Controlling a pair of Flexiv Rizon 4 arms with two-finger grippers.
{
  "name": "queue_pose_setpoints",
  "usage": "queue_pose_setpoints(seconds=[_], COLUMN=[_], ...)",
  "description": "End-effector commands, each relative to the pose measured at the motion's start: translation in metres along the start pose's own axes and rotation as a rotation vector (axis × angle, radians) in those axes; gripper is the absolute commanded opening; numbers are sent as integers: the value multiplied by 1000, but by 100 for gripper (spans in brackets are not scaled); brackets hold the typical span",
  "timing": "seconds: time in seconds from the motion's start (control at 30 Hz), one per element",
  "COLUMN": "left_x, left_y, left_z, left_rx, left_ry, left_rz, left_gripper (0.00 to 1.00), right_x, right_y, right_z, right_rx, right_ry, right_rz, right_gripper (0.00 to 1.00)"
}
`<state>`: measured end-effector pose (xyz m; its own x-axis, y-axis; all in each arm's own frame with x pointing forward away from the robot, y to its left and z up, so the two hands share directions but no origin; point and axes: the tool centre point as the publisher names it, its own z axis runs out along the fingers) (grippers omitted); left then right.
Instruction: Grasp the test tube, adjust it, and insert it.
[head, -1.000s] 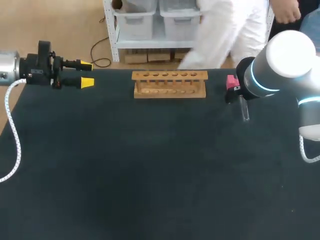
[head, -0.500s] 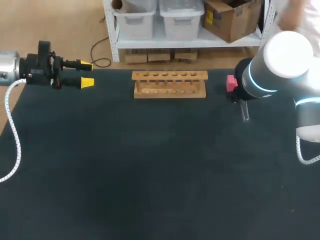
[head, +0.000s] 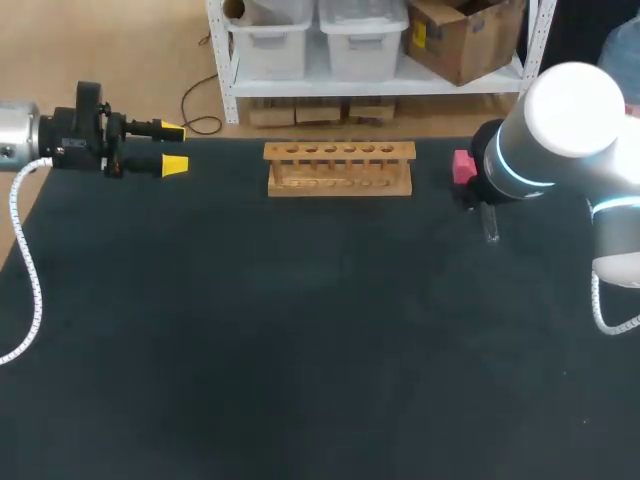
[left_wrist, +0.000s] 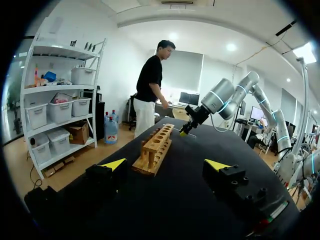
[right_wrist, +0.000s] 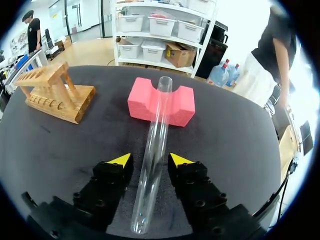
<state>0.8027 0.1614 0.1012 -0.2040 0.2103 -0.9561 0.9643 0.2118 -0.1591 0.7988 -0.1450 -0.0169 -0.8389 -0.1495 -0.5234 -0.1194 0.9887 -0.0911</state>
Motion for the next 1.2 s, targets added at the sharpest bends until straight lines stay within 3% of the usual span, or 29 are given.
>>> queue_pose_setpoints(seconds=[0.03,0.17,0.3,0.7,1.2], left_x=[1,1,1,1,1], left_y=[0,0,0,0,0], left_z=[0,0,0,0,0], left_rx=[0,0,0,0,0], left_ry=[-3,-3,-3,-3,-3], left_rz=[3,3,3,3,3], left_gripper=[100,100,100,100,100], right_x=[2,1,2,-2,-13], right_y=[0,-1,0,-1,26], right_z=[-4,-5,-5,-21,-90], right_rx=[6,6,5,36,59], right_ry=[-9,-9,-5,5,-9], right_rz=[1,2,3,61,102], right_gripper=[43,33,1,0,0])
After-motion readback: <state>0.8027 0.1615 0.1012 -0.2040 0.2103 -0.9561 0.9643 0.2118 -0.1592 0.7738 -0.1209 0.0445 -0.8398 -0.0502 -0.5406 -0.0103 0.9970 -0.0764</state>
